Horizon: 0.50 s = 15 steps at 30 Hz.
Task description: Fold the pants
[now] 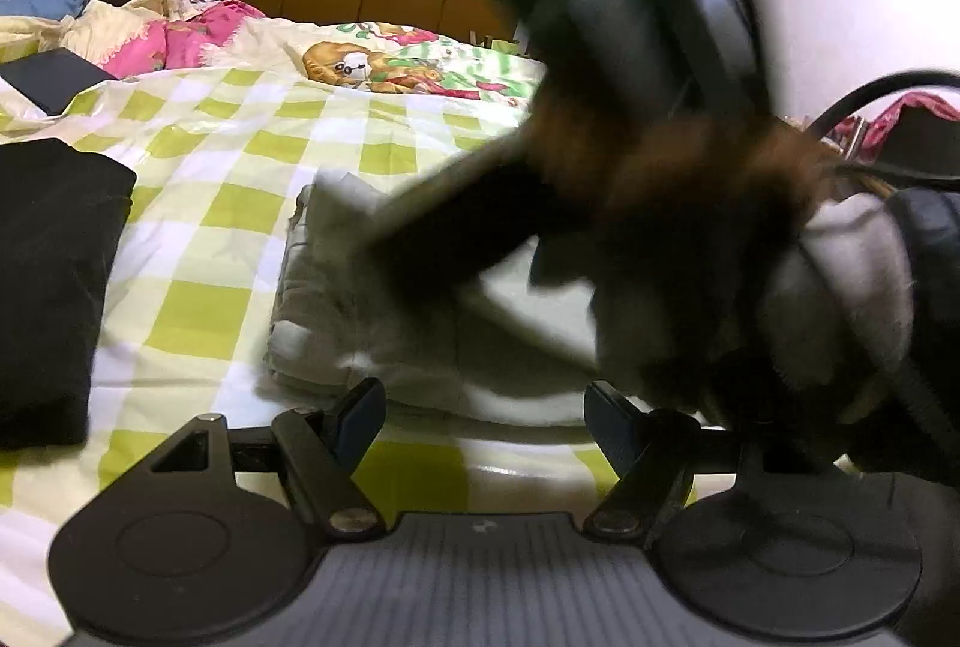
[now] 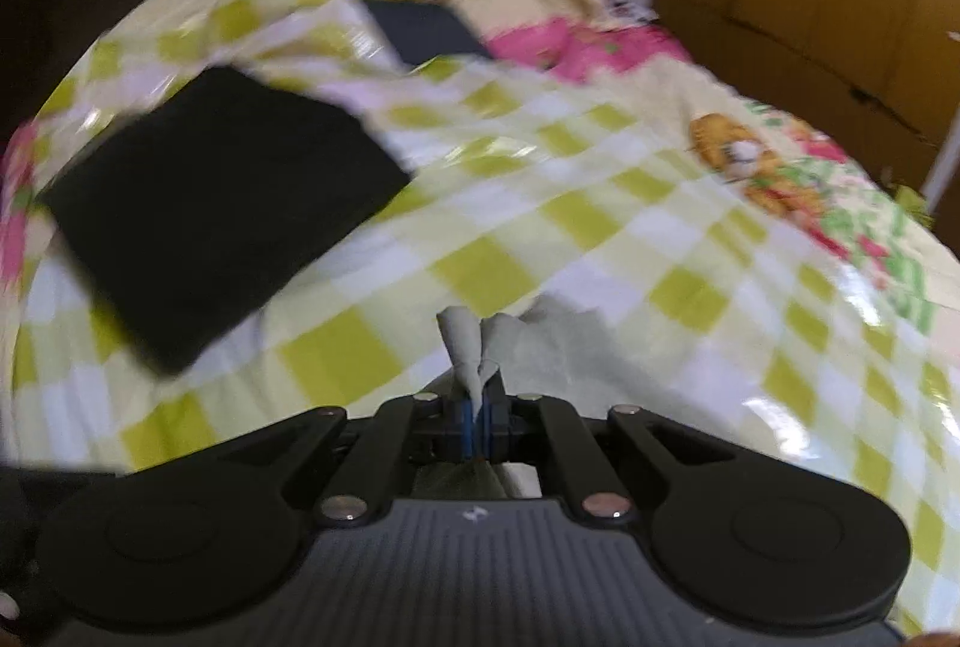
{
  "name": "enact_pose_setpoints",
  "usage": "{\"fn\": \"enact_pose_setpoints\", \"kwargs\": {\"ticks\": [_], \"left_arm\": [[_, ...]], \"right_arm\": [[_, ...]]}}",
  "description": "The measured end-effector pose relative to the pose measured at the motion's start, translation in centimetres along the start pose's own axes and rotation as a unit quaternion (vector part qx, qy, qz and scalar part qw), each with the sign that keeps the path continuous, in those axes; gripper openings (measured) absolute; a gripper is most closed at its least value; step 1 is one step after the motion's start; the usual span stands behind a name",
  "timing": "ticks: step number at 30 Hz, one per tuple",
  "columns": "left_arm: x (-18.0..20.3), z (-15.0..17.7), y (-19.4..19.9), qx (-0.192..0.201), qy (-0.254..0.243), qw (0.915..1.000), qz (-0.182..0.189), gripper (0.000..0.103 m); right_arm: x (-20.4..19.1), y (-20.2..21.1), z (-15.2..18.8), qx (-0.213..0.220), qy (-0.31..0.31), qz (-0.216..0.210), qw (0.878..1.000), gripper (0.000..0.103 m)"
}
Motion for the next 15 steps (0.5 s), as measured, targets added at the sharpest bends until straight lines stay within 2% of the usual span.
{"fn": "enact_pose_setpoints", "kwargs": {"ticks": [3, 4, 6, 9, 12, 15], "left_arm": [[0.1, 0.4, 0.2, -0.011, -0.007, 0.9999, -0.004, 0.086], [0.2, 0.3, 0.3, -0.011, -0.008, 0.9999, -0.005, 0.086], [0.2, 0.3, 0.6, -0.010, -0.010, 0.9999, -0.007, 0.086], [0.2, 0.4, 1.0, -0.017, -0.018, 0.9996, -0.017, 0.086], [0.6, 0.2, 2.0, -0.013, -0.039, 0.9987, -0.031, 0.086], [1.4, -0.6, 2.8, 0.004, -0.062, 0.9969, -0.048, 0.086]], "right_arm": [[-0.2, -0.5, 0.9, -0.019, -0.004, -0.021, 1.000, 0.012], [-0.1, -0.2, 1.0, -0.015, -0.014, -0.031, 0.999, 0.020], [0.5, 1.0, 1.1, 0.002, -0.035, -0.044, 0.998, 0.028], [1.6, 3.6, 1.3, 0.029, -0.065, -0.063, 0.995, 0.035], [3.4, 5.8, 2.7, 0.040, -0.097, -0.041, 0.994, 0.043], [6.9, 7.3, 5.5, 0.035, -0.148, 0.005, 0.988, 0.043]]}}
Point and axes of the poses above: each gripper's, at about its wrist camera, not at the fingertips, and y roughly against the way its jaws point, x to its right, z to its underside, the point moved 1 cm from there along -y, roughly the way its jaws point
